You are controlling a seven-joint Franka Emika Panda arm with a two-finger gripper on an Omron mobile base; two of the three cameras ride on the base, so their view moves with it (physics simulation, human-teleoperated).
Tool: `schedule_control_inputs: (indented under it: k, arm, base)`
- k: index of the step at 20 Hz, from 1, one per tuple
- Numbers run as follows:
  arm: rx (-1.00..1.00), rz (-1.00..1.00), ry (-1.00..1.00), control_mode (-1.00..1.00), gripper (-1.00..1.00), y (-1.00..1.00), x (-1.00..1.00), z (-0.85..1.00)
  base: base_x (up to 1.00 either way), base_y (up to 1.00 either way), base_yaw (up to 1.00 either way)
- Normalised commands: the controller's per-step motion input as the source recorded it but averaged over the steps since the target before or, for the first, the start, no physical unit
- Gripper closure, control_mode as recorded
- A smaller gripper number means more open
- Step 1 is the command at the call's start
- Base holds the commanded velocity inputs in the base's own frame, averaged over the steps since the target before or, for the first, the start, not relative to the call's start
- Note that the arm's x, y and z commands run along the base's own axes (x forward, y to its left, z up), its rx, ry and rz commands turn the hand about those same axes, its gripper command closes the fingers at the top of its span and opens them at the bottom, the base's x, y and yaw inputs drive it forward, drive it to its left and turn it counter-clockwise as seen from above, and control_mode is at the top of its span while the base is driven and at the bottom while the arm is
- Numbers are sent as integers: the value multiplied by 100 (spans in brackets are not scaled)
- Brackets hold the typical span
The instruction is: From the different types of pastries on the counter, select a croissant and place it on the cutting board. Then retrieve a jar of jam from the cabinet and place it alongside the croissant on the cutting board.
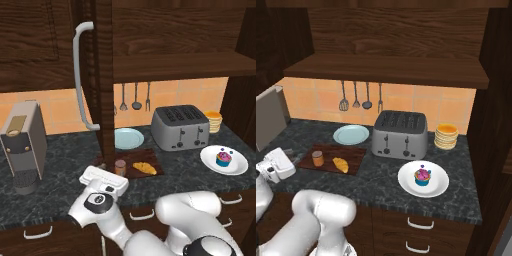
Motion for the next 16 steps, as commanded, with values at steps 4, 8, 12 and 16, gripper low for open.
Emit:
schedule_control_inputs:
  k: [4, 8, 12, 16]
  arm:
    - [0, 1, 2, -100, -100, 83, -100, 4]
    - [0, 0, 0, -100, -100, 96, -100, 0]
    - [0, 0, 9, -100, -100, 99, -100, 0]
    - [0, 0, 17, -100, -100, 100, -100, -9]
  base:
    - [0, 0, 0]
    - [0, 0, 0]
    - [0, 0, 0]
    - [0, 0, 0]
